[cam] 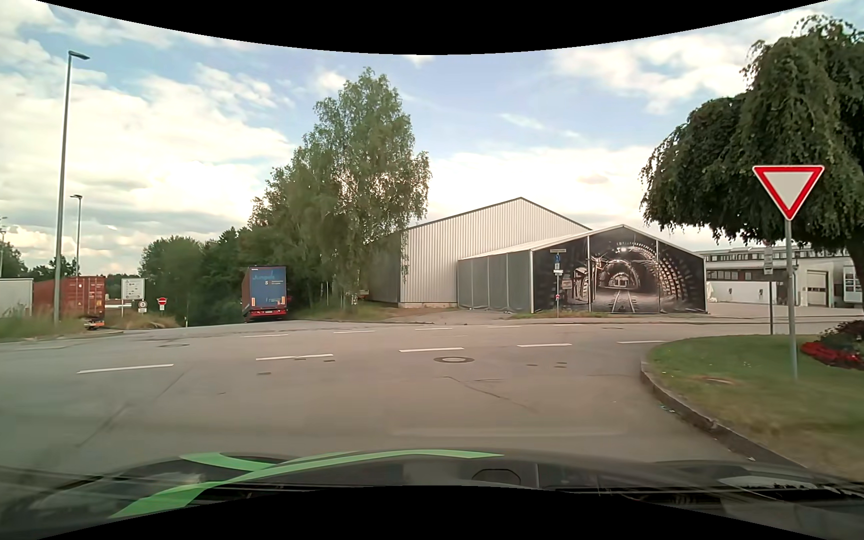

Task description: Follow the waypoints while adhering to traffic rules and regulations

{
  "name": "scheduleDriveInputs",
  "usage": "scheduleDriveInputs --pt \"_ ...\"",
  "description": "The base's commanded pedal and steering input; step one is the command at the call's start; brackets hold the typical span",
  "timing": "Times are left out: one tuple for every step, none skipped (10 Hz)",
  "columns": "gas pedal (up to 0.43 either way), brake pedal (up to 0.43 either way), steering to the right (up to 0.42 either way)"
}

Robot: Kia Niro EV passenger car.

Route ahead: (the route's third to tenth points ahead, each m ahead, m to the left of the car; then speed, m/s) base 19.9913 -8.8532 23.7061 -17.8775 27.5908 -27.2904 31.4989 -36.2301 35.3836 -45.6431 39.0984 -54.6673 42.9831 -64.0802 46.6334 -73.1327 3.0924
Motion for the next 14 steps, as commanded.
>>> scheduleDriveInputs --pt "0.0 0.177 -0.044" --pt "0.0 0.165 -0.044" --pt "0.0 0.165 -0.043" --pt "0.0 0.165 -0.043" --pt "0.0 0.165 -0.042" --pt "0.0 0.165 -0.041" --pt "0.0 0.165 -0.039" --pt "0.0 0.165 -0.038" --pt "0.0 0.159 -0.037" --pt "0.0 0.14 -0.035" --pt "0.0 0.116 -0.034" --pt "0.0 0.091 -0.031" --pt "0.0 0.067 -0.028" --pt "0.0 0.043 -0.025"
